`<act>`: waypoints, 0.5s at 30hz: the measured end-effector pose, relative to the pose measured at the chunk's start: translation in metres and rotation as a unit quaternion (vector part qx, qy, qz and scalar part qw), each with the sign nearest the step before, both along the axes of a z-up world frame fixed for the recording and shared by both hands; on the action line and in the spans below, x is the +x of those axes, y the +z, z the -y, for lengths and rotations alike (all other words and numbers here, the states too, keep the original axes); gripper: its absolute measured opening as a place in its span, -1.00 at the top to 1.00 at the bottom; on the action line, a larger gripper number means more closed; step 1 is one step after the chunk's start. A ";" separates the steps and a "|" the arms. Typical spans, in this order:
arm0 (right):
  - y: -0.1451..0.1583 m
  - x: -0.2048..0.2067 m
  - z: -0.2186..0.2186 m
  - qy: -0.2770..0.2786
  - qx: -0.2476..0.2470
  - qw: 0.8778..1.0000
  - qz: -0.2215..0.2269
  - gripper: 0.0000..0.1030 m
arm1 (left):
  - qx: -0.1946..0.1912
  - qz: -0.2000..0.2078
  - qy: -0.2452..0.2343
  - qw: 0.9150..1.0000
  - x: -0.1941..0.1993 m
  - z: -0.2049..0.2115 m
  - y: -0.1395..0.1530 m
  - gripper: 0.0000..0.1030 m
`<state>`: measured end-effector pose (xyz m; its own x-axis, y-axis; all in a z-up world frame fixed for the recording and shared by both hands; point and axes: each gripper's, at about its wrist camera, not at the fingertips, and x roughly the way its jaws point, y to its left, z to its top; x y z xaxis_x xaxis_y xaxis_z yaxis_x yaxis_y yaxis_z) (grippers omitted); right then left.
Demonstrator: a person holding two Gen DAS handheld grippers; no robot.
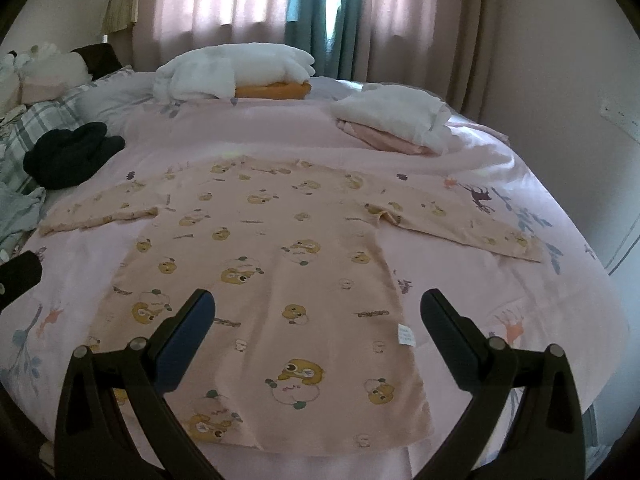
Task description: Fold small clothes
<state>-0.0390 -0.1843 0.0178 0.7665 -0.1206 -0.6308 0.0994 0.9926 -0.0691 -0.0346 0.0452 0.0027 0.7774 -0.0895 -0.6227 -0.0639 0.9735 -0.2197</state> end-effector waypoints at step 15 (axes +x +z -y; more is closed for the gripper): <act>0.003 0.002 0.009 -0.015 0.008 1.000 0.002 -1.00 | 0.019 0.017 -0.007 1.000 -0.001 0.010 0.002 -1.00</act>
